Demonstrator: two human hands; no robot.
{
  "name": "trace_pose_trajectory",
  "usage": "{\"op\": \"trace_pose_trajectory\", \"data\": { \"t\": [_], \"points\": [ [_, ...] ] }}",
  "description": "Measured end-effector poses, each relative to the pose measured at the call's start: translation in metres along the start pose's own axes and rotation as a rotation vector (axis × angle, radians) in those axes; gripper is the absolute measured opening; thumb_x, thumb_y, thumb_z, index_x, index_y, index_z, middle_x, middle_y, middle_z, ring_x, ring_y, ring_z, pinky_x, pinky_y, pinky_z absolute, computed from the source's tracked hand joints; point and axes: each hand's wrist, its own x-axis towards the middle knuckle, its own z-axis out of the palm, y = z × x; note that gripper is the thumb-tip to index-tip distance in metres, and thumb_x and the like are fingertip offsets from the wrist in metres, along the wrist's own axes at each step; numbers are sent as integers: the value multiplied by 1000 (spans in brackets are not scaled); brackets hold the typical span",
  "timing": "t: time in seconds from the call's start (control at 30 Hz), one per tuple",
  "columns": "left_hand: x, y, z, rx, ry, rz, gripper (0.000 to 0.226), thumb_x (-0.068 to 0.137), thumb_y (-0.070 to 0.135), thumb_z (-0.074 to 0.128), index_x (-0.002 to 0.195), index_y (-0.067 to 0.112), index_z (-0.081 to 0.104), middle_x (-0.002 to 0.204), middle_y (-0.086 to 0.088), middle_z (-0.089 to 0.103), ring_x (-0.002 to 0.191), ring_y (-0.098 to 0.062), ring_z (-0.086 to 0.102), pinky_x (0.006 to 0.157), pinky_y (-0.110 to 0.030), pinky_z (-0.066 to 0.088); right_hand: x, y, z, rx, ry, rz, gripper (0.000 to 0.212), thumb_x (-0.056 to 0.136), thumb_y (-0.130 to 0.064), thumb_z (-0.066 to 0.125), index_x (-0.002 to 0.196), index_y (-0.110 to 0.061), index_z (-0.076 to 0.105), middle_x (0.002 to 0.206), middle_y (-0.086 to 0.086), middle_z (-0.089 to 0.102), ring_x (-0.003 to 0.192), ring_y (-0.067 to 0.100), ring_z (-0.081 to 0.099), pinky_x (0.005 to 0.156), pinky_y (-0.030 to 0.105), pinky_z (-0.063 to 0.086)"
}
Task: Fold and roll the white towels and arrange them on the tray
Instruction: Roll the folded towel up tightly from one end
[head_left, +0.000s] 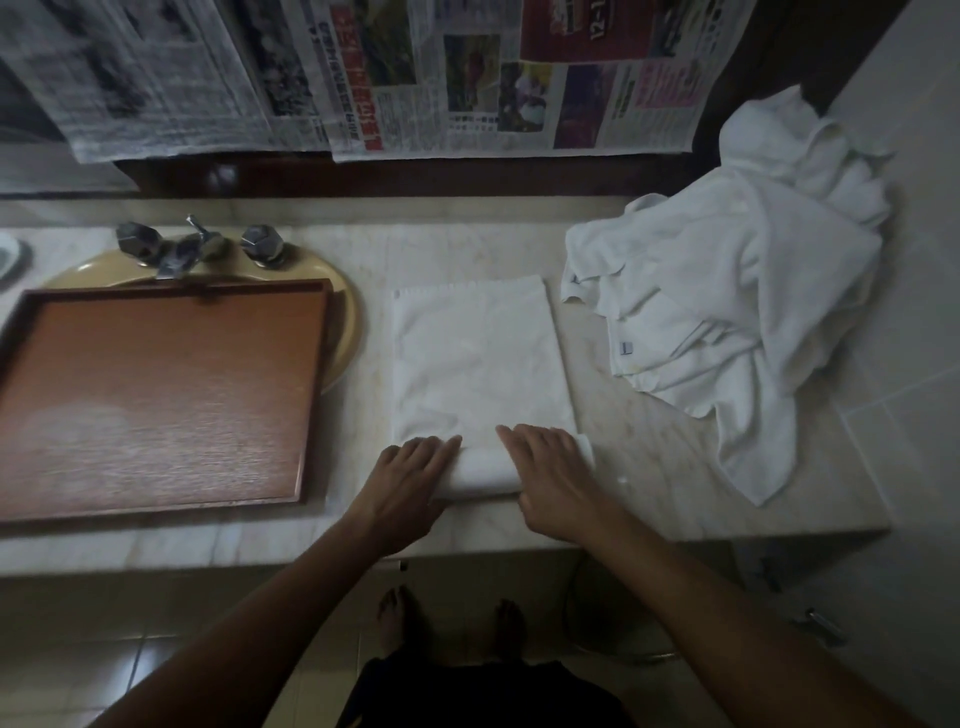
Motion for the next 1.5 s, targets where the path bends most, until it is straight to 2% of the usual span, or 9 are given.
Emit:
{"op": "trace_pose_trajectory", "data": {
  "t": [0.3,0.53,0.73,0.83,1.0,1.13,1.23,1.33,1.5],
  "points": [
    [-39,-15,5,-91,1,59,69,81,24,67,146,15,43,143,-4,52,126,-22,54,100,-37,50,-39,22,7,59,-8,-128,86,59,-19,86,138,-15,53,135,5,61,117,24,63,96,39,52],
    [-58,-13,7,-136,46,27,64,87,35,69,145,22,45,133,1,45,113,-18,47,96,-35,44,-58,20,1,284,-50,-54,74,83,-18,70,151,-21,41,144,1,47,125,20,47,107,39,43],
    [-51,-22,-5,-462,7,-126,65,92,39,74,146,25,42,136,9,51,114,-12,51,96,-38,46,-50,24,-15,399,-90,58,51,85,-31,72,131,-30,50,129,-2,54,117,18,51,101,38,45],
    [-44,-30,-11,-541,-33,-133,47,91,42,74,129,31,49,121,14,54,94,-1,51,80,-30,43,-46,18,-17,253,-57,54,55,84,-32,71,136,-25,52,140,-1,51,132,22,44,116,45,34],
    [-27,-41,-18,-559,-123,-128,44,89,42,76,125,27,56,115,9,58,90,8,50,77,-18,38,-46,-28,-18,2,-42,68,84,90,-33,66,160,-23,21,167,9,20,154,35,16,125,59,9],
    [-15,-44,-27,-464,-166,-142,65,76,70,58,123,26,60,116,7,55,100,-4,51,89,-33,45,-43,-60,6,-18,38,49,80,92,-41,69,159,-25,28,161,16,37,147,41,36,120,65,24],
    [-12,-35,-28,-234,-32,-59,62,82,64,56,132,28,58,137,5,49,123,-17,46,101,-41,42,-39,-58,16,-20,92,72,78,93,-44,67,159,-22,31,157,17,43,143,41,42,117,65,30],
    [-10,-26,-21,-233,-53,41,67,92,64,46,150,29,45,153,8,45,141,-14,40,111,-39,32,-32,-52,20,-36,135,56,74,96,-52,59,158,-20,33,153,15,46,138,39,45,115,63,32],
    [-15,-42,-17,-359,-91,-121,67,96,77,36,143,32,50,144,12,57,131,-10,53,111,-38,36,-20,-36,20,-13,200,64,58,99,-56,49,142,-19,52,129,8,60,113,31,58,103,55,41]
  ]
}}
